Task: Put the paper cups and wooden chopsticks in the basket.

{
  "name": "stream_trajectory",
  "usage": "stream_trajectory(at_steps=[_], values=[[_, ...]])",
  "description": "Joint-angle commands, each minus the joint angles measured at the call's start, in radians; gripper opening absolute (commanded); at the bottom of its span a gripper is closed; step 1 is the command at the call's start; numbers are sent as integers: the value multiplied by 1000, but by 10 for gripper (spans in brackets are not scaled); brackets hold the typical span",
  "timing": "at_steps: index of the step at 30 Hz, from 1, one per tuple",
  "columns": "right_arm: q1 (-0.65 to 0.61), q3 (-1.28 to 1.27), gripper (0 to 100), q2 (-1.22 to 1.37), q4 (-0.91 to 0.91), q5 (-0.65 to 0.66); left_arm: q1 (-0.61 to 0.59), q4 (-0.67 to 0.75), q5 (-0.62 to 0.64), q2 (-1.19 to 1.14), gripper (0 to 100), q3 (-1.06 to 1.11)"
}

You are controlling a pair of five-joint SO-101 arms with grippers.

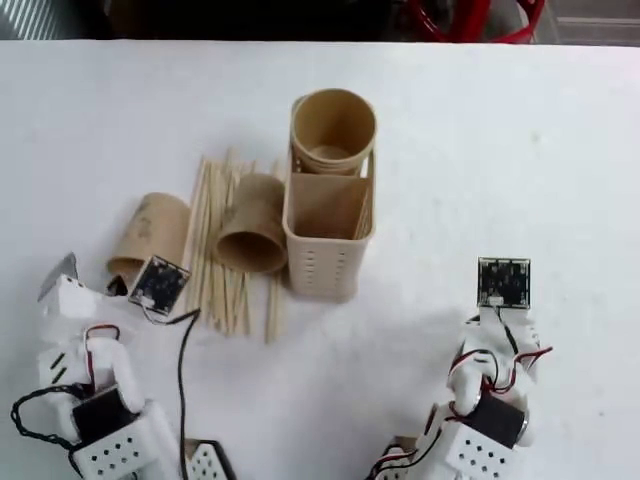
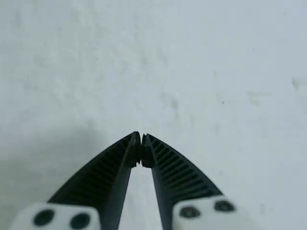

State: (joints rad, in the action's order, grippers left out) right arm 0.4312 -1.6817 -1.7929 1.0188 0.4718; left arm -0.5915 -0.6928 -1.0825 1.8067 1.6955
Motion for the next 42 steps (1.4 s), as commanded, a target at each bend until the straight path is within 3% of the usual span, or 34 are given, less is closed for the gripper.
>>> stream_trajectory(at_steps=[1,5,10,18,21,25,28,32,38,42], values=[[5,-9,18,-2,4,2,42,29,-14,8,278,-3],[5,-9,18,-2,4,2,71,-34,-5,8,278,-9],[5,-9,18,-2,4,2,68,-319,60,8,276,-95],[5,-9,18,-2,4,2,79,-760,180,-5,275,-517],[7,-9,18,-2,4,2,74,-792,199,-142,275,-629],[7,-9,18,-2,4,2,79,-838,212,-498,275,-816],[7,-9,18,-2,4,2,79,-773,176,-691,277,-908],[7,-9,18,-2,4,2,73,-543,58,-699,280,-853],[7,-9,18,-2,4,2,31,-127,-180,-651,307,-497],[7,-9,18,-2,4,2,25,34,-203,-627,308,-339]])
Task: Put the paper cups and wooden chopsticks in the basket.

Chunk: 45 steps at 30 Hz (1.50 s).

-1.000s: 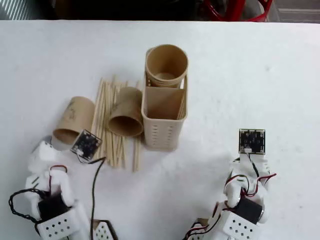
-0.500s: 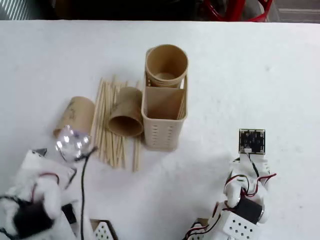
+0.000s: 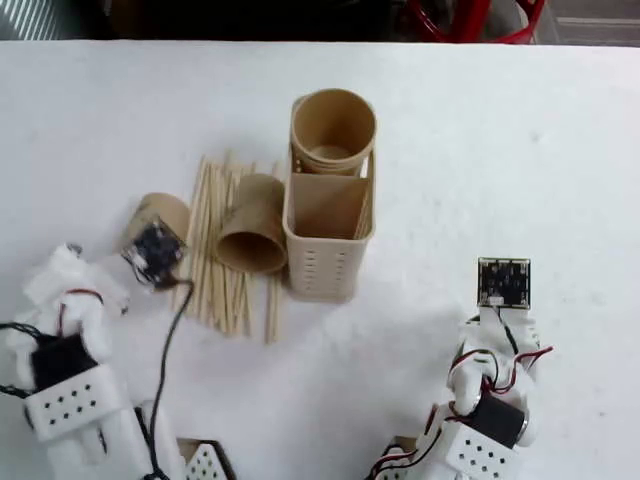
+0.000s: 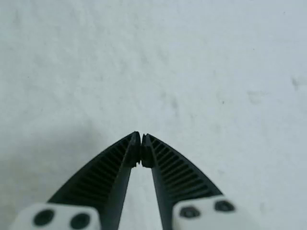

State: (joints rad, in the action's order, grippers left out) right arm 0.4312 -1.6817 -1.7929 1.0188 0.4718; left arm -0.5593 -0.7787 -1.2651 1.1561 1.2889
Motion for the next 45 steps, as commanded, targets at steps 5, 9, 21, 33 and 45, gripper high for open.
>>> stream_trajectory(at_steps=[5,9,21,33,45], values=[[7,-9,18,-2,4,2,41,207,83,24,307,87],[7,-9,18,-2,4,2,117,256,164,24,306,87],[7,-9,18,-2,4,2,137,270,181,21,305,87],[8,-9,18,-2,4,2,206,500,115,22,219,305],[8,-9,18,-2,4,2,179,586,261,30,20,334]])
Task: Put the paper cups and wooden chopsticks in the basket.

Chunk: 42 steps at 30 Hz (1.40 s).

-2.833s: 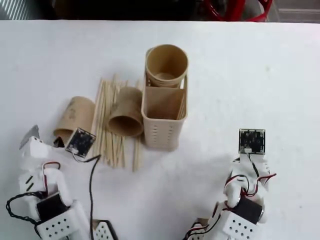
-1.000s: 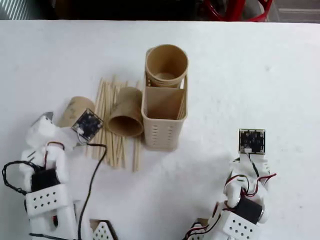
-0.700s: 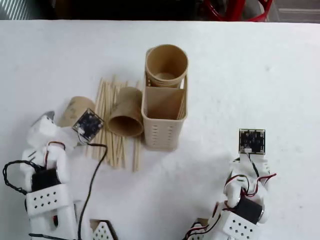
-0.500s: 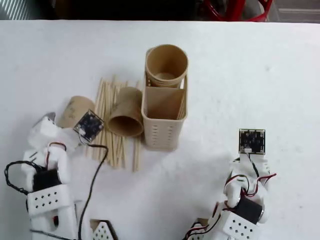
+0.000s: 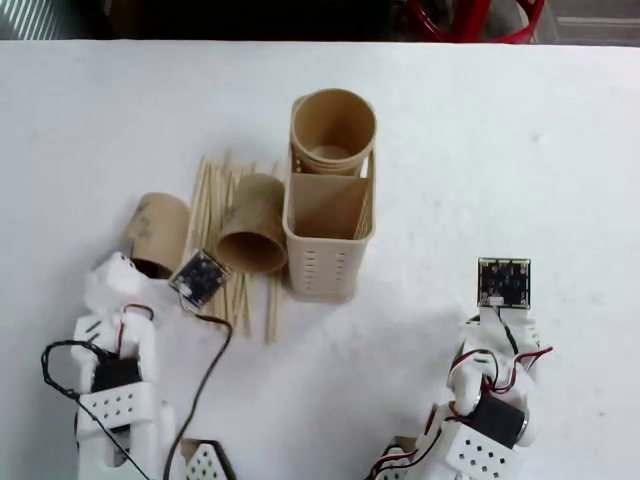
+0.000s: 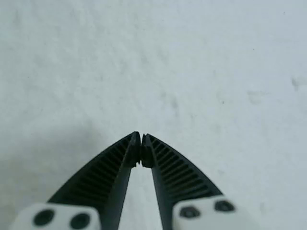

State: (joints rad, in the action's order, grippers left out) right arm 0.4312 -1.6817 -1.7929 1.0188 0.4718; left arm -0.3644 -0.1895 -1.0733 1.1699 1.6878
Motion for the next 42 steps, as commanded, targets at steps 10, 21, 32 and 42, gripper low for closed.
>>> stream_trajectory(at_steps=[10,21,32,42], values=[[8,-9,18,-2,4,2,-27,-700,164,8,20,-628],[35,-9,18,-2,4,2,25,-1177,480,-99,20,-1252],[35,-9,18,-2,4,2,437,-1247,882,-529,20,-2008],[35,-9,18,-2,4,2,714,-1177,888,-820,20,-2097]])
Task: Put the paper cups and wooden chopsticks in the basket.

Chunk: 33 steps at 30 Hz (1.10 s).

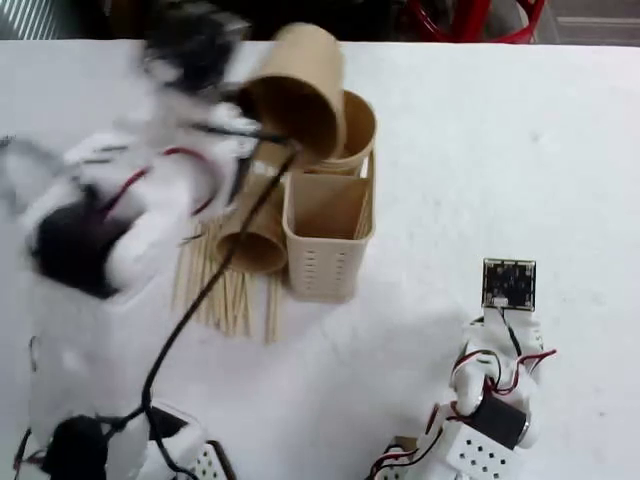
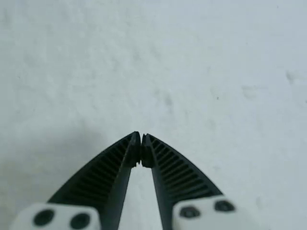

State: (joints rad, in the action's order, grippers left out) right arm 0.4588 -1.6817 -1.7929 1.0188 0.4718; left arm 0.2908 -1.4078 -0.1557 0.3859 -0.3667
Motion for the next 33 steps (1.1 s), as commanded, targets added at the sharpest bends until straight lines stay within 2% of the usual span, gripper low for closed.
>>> stream_trajectory(at_steps=[1,3,5,9,17,19,23,33], values=[[7,-9,18,-2,4,2,84,46,-72,-53,20,-43],[7,-9,18,-2,4,2,116,40,-114,-84,20,-43],[7,-9,18,-2,4,2,116,15,-91,-108,20,-44],[7,-9,18,-2,4,2,77,-54,-74,-147,20,-43],[7,-9,18,-2,4,2,35,-81,-74,-162,20,-41],[7,-9,18,-2,4,2,35,-75,-75,-163,28,-32],[7,-9,18,-2,4,2,35,-68,-80,-160,129,20],[7,-9,18,-2,4,2,33,61,-80,-153,128,38]])
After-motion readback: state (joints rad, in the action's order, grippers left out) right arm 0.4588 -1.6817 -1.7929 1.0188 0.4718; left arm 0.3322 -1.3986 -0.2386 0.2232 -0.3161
